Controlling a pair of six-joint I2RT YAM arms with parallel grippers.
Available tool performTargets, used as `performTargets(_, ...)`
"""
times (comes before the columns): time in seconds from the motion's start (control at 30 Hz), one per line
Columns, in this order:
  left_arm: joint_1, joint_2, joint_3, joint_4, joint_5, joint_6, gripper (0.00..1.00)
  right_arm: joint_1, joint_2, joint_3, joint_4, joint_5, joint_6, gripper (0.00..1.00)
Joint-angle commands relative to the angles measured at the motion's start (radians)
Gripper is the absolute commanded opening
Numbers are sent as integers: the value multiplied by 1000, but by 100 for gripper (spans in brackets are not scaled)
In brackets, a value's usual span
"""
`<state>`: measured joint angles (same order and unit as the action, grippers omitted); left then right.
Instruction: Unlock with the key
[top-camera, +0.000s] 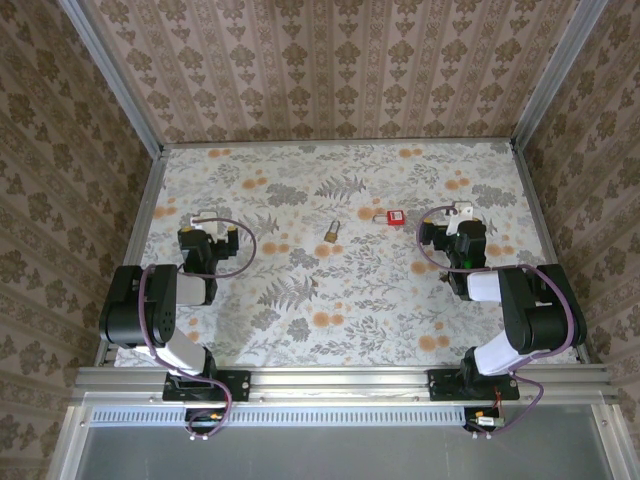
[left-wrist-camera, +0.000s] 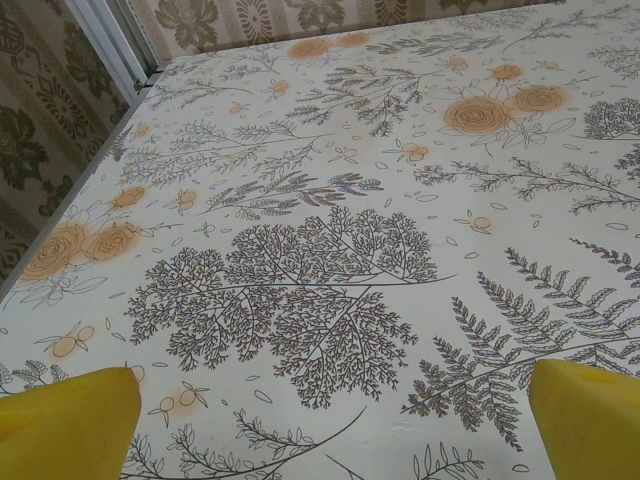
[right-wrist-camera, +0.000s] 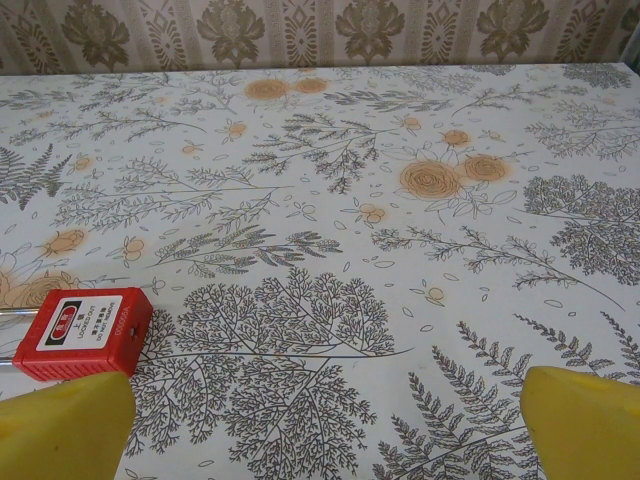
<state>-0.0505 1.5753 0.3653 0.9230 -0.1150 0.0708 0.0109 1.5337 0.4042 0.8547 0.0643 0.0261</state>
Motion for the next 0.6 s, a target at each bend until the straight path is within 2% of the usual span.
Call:
performTargets(0.0, 3, -22, 22, 5, 15, 1, 100, 8, -4, 7, -9, -9, -3, 100)
performTargets(0.57, 3, -22, 22, 4, 15, 1, 100, -7, -4, 7, -11, -36, 6, 100)
